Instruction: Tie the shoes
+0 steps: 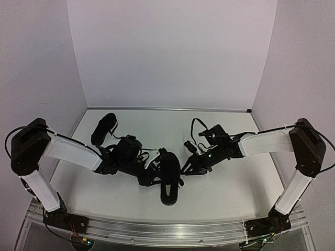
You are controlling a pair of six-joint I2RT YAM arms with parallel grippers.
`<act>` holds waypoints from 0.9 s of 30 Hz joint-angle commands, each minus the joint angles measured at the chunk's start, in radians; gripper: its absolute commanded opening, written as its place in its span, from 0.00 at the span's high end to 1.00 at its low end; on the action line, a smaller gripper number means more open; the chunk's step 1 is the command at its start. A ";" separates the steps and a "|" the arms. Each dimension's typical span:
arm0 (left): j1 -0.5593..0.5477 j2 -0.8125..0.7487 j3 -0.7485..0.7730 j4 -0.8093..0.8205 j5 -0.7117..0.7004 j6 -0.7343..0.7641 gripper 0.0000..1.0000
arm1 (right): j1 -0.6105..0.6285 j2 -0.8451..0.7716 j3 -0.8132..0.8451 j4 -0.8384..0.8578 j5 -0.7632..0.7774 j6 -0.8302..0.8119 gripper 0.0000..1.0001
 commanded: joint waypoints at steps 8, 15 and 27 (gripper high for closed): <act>-0.007 0.047 0.065 0.064 0.024 0.006 0.56 | 0.029 0.083 0.116 0.014 -0.003 -0.035 0.68; -0.007 0.060 0.077 0.071 0.024 0.007 0.56 | 0.059 0.133 0.148 0.015 0.013 -0.043 0.68; -0.009 0.080 0.101 0.021 0.020 0.023 0.62 | 0.070 0.178 0.158 0.024 0.035 -0.037 0.70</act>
